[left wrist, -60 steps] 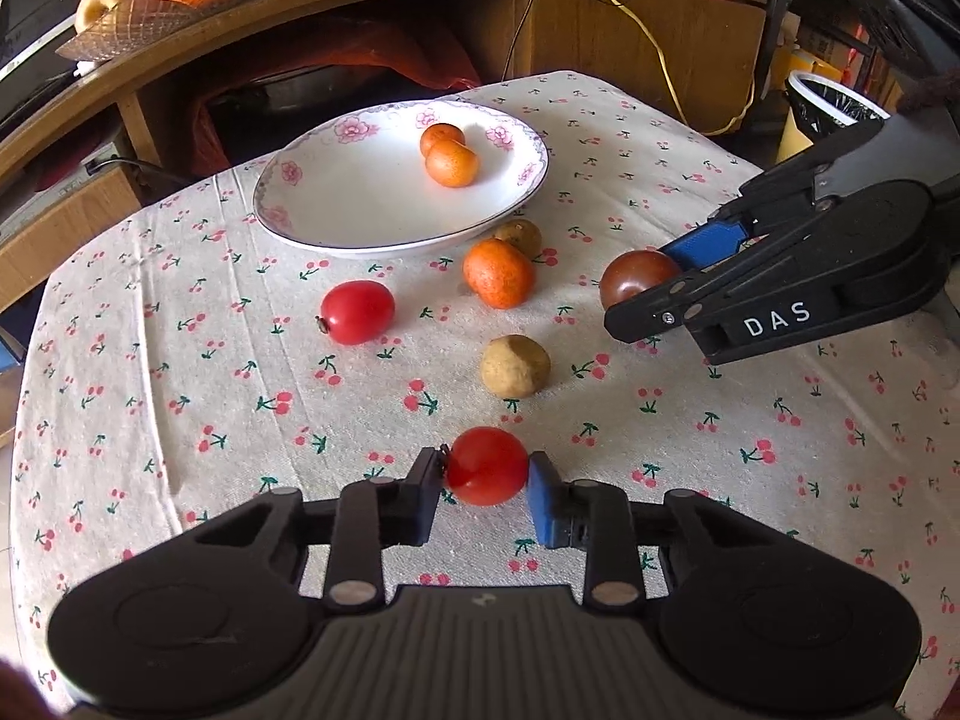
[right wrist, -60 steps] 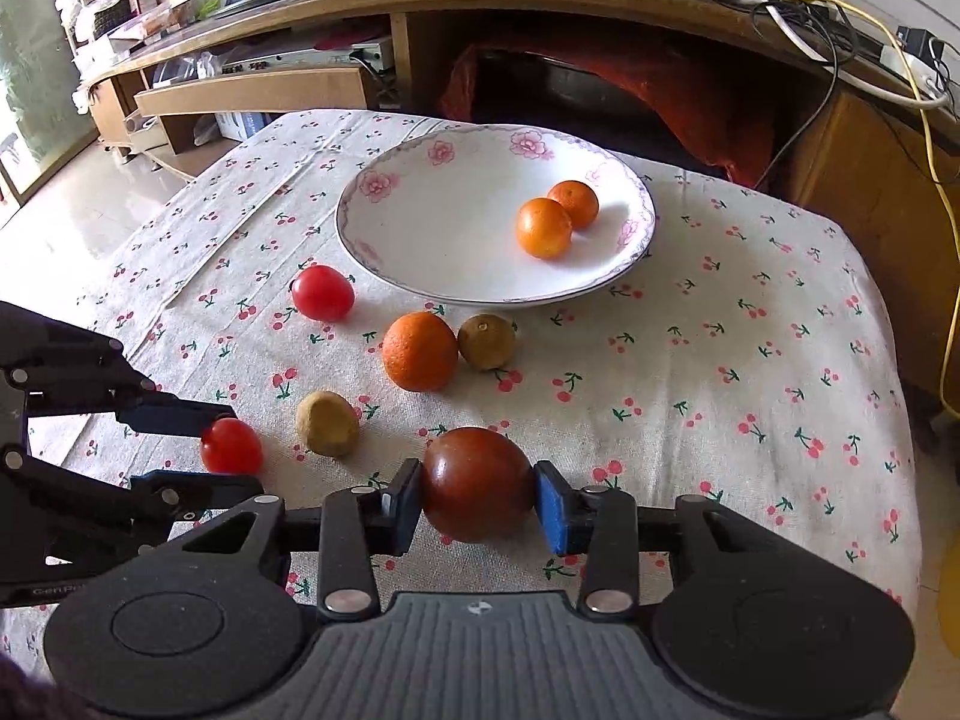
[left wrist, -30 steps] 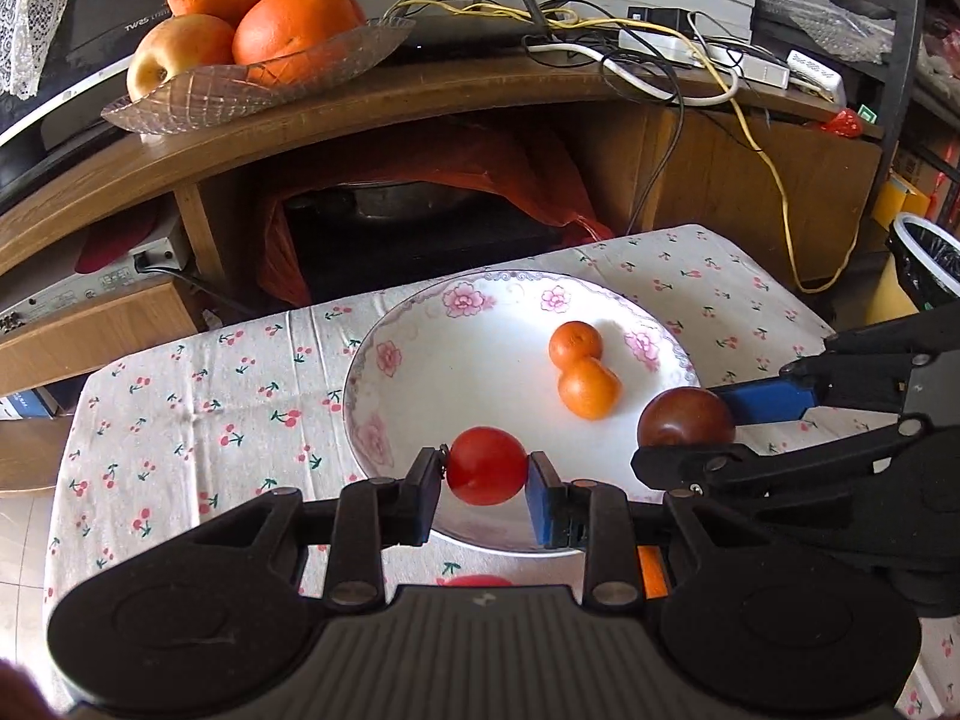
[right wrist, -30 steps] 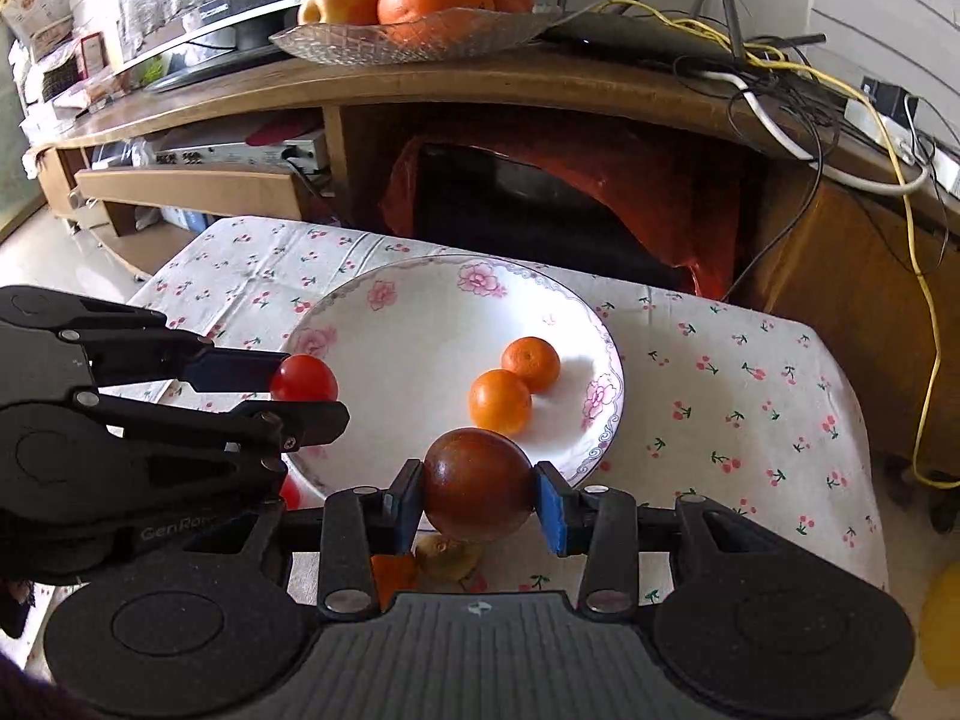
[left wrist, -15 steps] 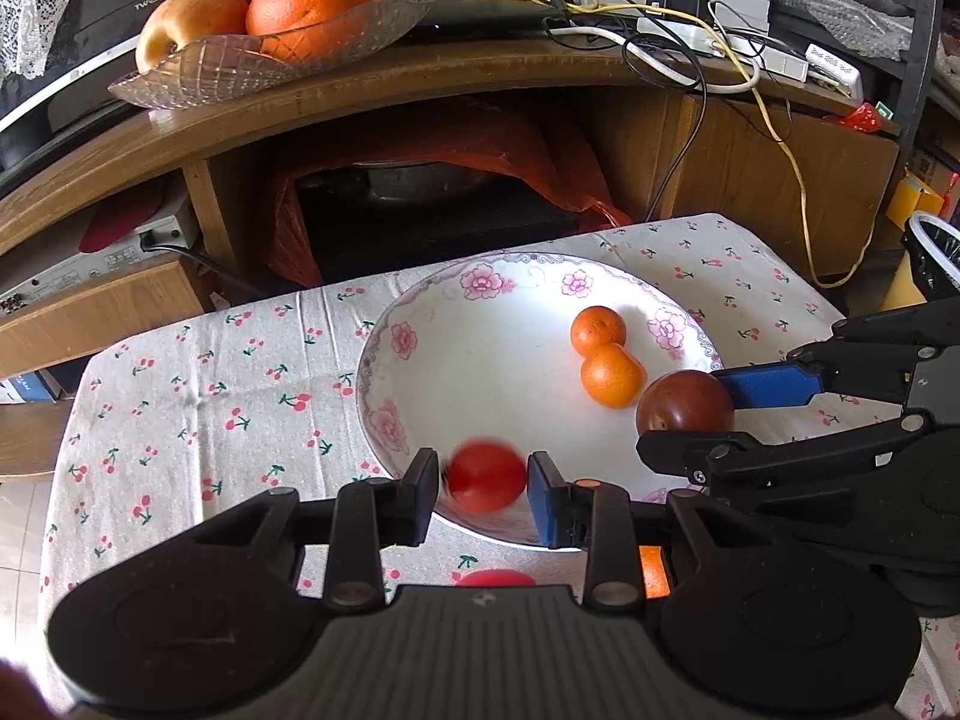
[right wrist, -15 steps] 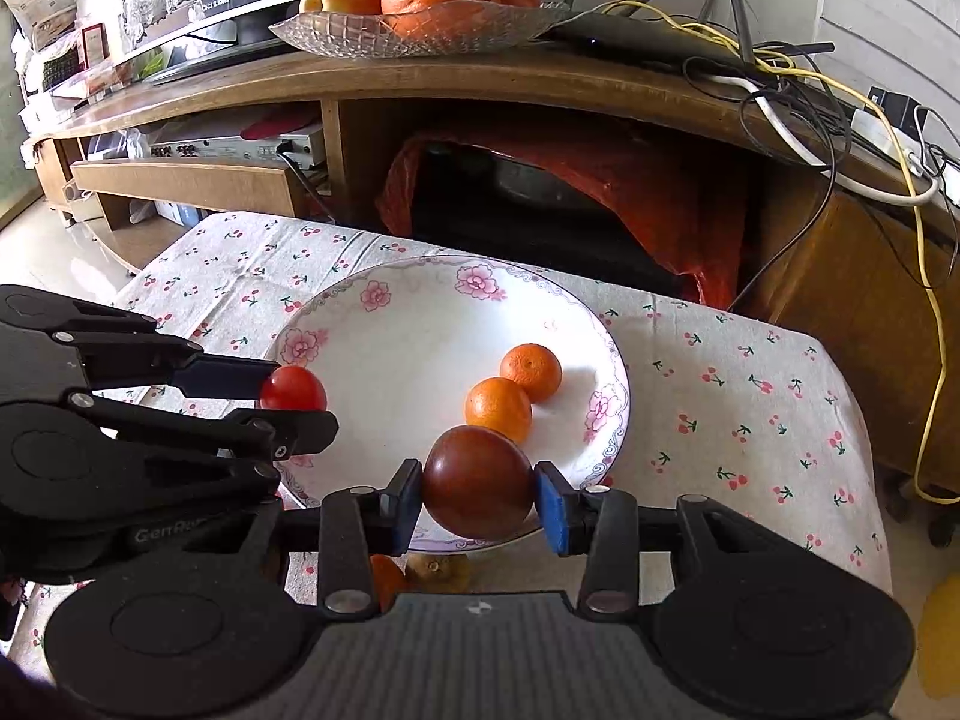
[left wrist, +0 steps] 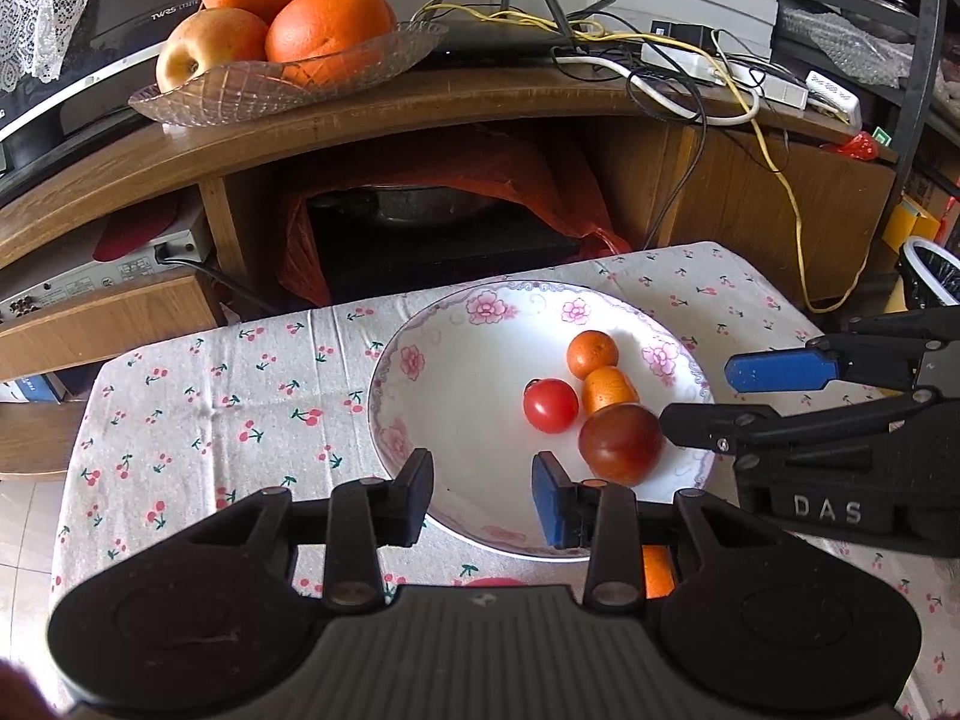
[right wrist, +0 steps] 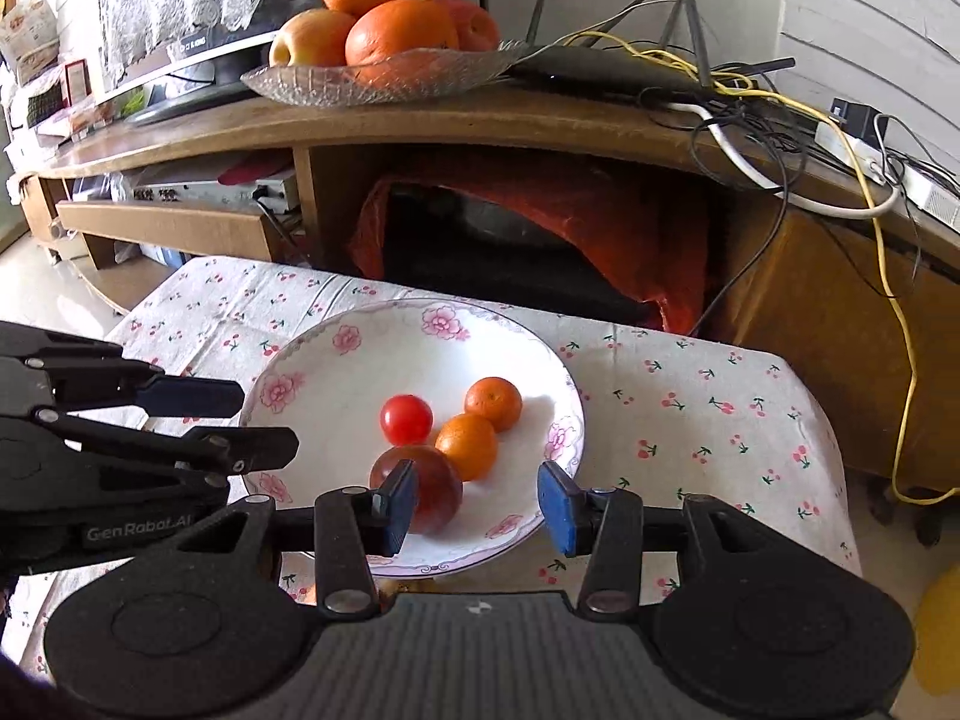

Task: Organize fruits
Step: 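Grasp a small brown potato with the left tool while the right tool grasps the orange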

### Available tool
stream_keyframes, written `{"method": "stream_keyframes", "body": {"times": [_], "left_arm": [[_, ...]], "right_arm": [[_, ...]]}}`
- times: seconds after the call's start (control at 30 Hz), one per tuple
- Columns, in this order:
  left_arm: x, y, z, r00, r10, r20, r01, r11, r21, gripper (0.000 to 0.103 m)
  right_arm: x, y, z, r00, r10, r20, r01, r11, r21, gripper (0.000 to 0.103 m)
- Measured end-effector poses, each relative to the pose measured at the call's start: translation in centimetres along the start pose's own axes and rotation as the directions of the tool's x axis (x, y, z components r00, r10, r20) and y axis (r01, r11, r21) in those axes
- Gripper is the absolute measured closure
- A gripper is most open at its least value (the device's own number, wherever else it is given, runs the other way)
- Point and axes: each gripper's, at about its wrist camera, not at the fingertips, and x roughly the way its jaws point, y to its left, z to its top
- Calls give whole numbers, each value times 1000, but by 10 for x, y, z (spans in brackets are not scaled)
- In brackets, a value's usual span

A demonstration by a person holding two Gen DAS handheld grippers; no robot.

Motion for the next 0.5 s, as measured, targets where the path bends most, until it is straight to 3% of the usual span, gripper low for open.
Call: {"method": "stream_keyframes", "body": {"times": [0.27,0.4,0.5], "left_arm": [[-13,-3,-12,999,-37,-25,37,999,17,58],[-20,-6,-26,990,-117,-83,119,993,16,58],[-27,-19,-40,978,-164,-128,174,982,73,58]], "right_arm": [[-15,-3,-13,999,39,-13,-39,999,32,65],[-25,-3,-27,998,55,-39,-54,998,26,64],[-28,-5,-37,997,47,-60,-46,999,23,64]]}}
